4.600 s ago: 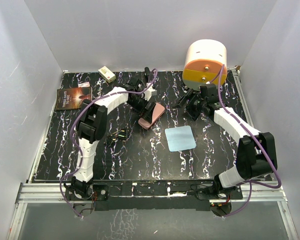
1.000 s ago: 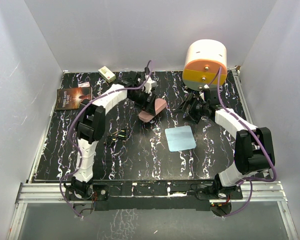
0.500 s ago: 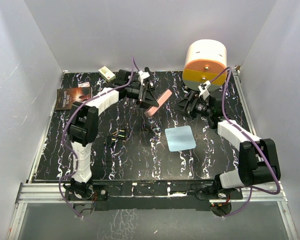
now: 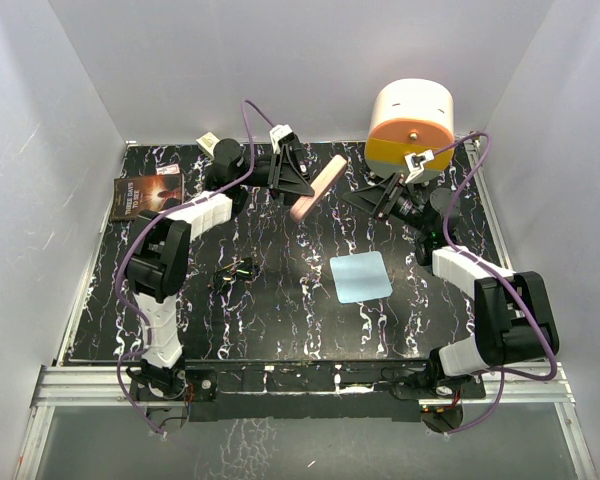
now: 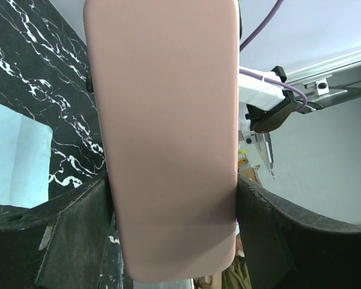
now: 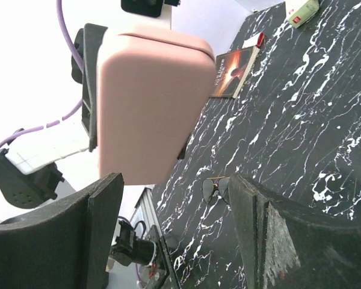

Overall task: Organize the sunglasses
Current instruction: Pick up the sunglasses case from the center of the board, then open the sunglasses case.

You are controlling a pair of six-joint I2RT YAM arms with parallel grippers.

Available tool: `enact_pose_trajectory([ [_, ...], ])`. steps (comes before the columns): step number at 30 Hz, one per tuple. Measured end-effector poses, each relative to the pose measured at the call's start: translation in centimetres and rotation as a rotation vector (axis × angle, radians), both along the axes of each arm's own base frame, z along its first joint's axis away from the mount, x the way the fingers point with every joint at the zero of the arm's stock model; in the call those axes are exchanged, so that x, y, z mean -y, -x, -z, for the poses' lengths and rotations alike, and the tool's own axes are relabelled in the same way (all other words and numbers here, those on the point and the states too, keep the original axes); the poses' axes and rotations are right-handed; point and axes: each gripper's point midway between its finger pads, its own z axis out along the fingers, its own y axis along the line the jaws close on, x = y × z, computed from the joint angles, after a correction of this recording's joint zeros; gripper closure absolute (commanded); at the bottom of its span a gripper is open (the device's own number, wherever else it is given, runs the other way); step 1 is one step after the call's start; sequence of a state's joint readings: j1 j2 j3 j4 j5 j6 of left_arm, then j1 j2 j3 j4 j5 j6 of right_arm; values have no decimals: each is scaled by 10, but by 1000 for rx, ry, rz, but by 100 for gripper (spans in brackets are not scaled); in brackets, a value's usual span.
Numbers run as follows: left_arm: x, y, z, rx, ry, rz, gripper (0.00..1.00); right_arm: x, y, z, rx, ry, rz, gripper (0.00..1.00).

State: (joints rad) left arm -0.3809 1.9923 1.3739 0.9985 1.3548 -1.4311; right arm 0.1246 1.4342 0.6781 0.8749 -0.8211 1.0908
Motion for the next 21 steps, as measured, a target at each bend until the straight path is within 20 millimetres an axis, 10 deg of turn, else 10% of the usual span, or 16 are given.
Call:
enact_pose_trajectory([
  [21, 4, 22, -11, 52, -29, 16, 100, -47, -4, -41, 97, -39, -119, 19],
])
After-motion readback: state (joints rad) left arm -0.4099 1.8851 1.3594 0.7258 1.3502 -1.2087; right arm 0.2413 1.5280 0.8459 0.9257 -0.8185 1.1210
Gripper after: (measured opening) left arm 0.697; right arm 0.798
